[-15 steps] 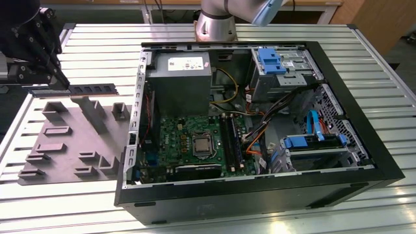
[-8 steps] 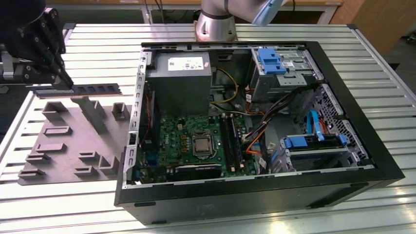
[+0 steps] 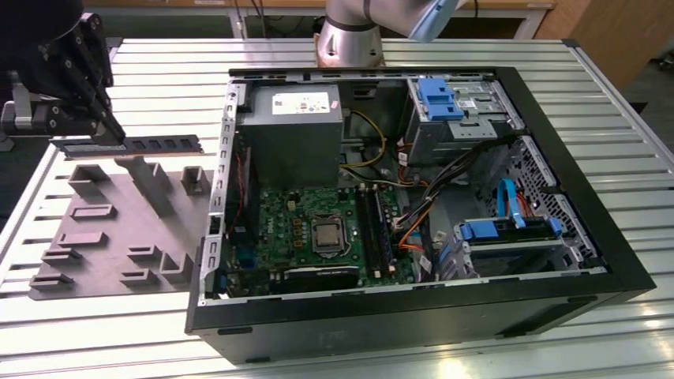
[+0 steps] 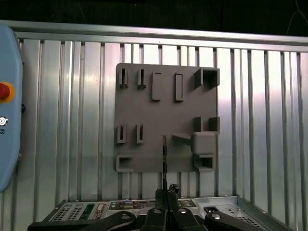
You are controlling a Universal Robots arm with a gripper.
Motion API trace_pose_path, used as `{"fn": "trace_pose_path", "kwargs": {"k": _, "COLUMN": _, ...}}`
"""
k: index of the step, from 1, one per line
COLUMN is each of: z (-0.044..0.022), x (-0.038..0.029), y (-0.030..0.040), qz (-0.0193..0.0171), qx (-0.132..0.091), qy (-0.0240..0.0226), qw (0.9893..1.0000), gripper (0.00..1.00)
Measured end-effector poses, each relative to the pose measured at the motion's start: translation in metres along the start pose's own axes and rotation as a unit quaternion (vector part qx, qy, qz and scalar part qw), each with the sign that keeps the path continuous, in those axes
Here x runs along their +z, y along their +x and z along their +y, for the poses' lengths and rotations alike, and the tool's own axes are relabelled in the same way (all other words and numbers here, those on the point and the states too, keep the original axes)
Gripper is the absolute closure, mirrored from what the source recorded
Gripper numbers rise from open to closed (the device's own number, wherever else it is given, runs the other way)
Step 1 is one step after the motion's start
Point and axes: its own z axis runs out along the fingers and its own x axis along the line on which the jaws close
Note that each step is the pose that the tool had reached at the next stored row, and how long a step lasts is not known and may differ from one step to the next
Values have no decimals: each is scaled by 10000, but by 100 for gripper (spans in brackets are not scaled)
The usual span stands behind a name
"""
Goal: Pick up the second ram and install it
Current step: 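Pick up the second ram and move it above second insertion slot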
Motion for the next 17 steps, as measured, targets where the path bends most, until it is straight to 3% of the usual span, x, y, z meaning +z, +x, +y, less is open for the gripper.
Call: {"fn": "trace_pose_path", "kwargs": {"k": 17, "z": -124, "x": -6, "y": -2, "qz": 0, "qx": 0, "qy": 0, "qw": 10000, "gripper": 89}}
